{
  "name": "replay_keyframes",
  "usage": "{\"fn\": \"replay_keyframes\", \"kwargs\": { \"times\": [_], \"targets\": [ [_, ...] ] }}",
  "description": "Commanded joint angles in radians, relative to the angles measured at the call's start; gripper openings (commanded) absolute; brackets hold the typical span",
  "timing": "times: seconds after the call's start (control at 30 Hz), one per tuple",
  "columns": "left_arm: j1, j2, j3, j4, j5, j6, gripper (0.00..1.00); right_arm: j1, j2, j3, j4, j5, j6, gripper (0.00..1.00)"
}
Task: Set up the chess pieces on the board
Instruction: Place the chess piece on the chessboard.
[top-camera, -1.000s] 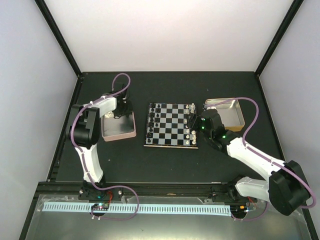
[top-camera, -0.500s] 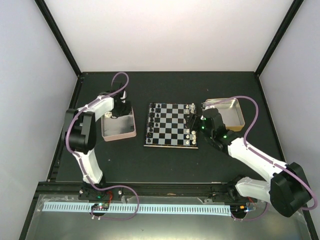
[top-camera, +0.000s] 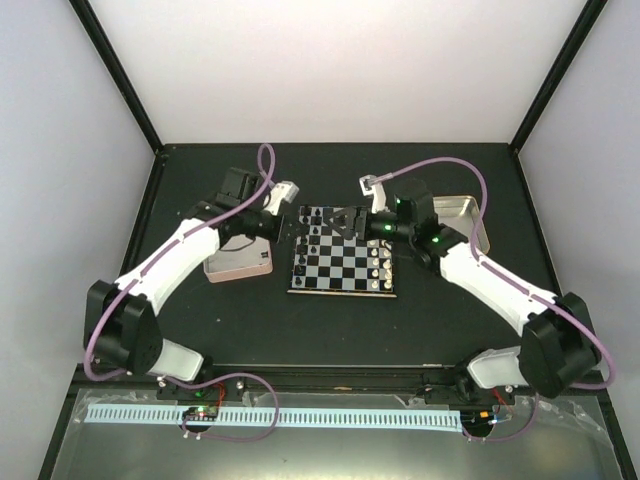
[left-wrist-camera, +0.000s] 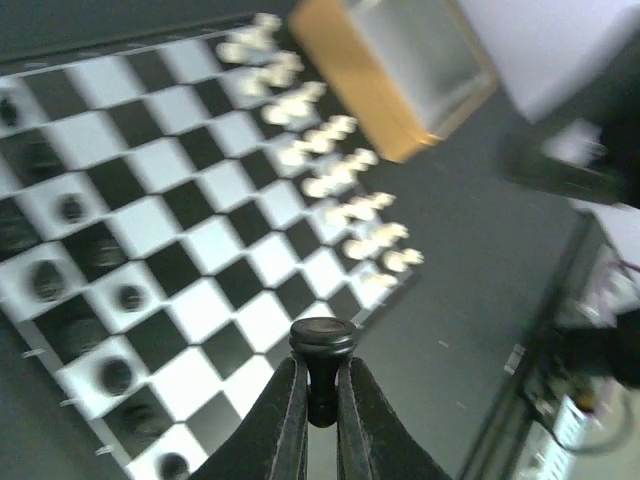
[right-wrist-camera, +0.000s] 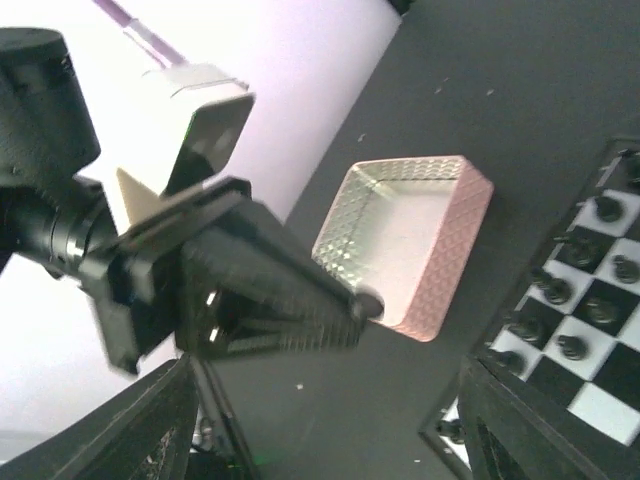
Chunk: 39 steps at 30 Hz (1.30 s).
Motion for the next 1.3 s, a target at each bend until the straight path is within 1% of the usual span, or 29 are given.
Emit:
{"fn": "replay_keyframes", "kwargs": {
  "times": [0.0,0.07,0.2,0.33,0.47,0.63,0.7,0.8,0.9,1.0,1.07,1.1,1.13,1.17,1.23,1.27],
  "targets": [
    [-0.044,-0.09,-0.065,0.128,0.262,0.062,0.02,-0.004,0.06,0.043,0.064,-0.169,0.125,0.71],
    [-0.06,-0.116,-0.077,0.143,0.284,0.08,0.02,-0.004,0.074,0.053,0.048,-0.179,0.122,0.7],
    [-0.067,-0.132,-0.067,0.138,0.328,0.095,0.03,-0.004,0.089,0.088,-0.009,-0.219,0.088,0.63],
    [-0.069,-0.138,-0.05,0.148,0.351,0.102,0.03,-0.002,0.099,0.092,0.012,-0.258,0.119,0.52],
    [-0.071,-0.137,-0.04,0.152,0.358,0.109,0.03,-0.002,0.117,0.093,0.034,-0.286,0.162,0.45],
    [-0.071,-0.135,-0.036,0.192,0.355,0.082,0.03,-0.001,0.14,0.084,0.05,-0.312,0.207,0.36],
    [-0.07,-0.136,-0.038,0.204,0.355,0.074,0.03,-0.001,0.149,0.072,0.097,-0.333,0.247,0.27],
    [-0.071,-0.133,-0.035,0.209,0.354,0.071,0.03,-0.001,0.157,0.04,0.202,-0.37,0.328,0.2],
    [-0.071,-0.137,-0.036,0.218,0.339,0.06,0.03,-0.001,0.163,0.011,0.283,-0.397,0.405,0.14],
    [-0.071,-0.141,-0.035,0.235,0.307,0.042,0.03,-0.001,0.163,-0.024,0.399,-0.417,0.51,0.1],
    [-0.071,-0.149,-0.04,0.258,0.295,0.016,0.07,-0.001,0.162,-0.053,0.487,-0.413,0.597,0.08],
    [-0.071,-0.154,-0.046,0.276,0.289,-0.001,0.11,0.0,0.163,-0.069,0.54,-0.398,0.644,0.08],
    [-0.071,-0.16,-0.057,0.301,0.284,-0.027,0.19,-0.001,0.163,-0.085,0.599,-0.382,0.698,0.08],
    [-0.071,-0.167,-0.072,0.342,0.281,-0.055,0.3,-0.001,0.164,-0.104,0.659,-0.356,0.771,0.08],
    [-0.071,-0.195,-0.114,0.418,0.234,-0.135,0.44,-0.001,0.17,-0.138,0.767,-0.294,0.867,0.08],
    [-0.07,-0.213,-0.143,0.48,0.206,-0.192,0.48,-0.002,0.175,-0.152,0.818,-0.264,0.912,0.08]
  ]
}}
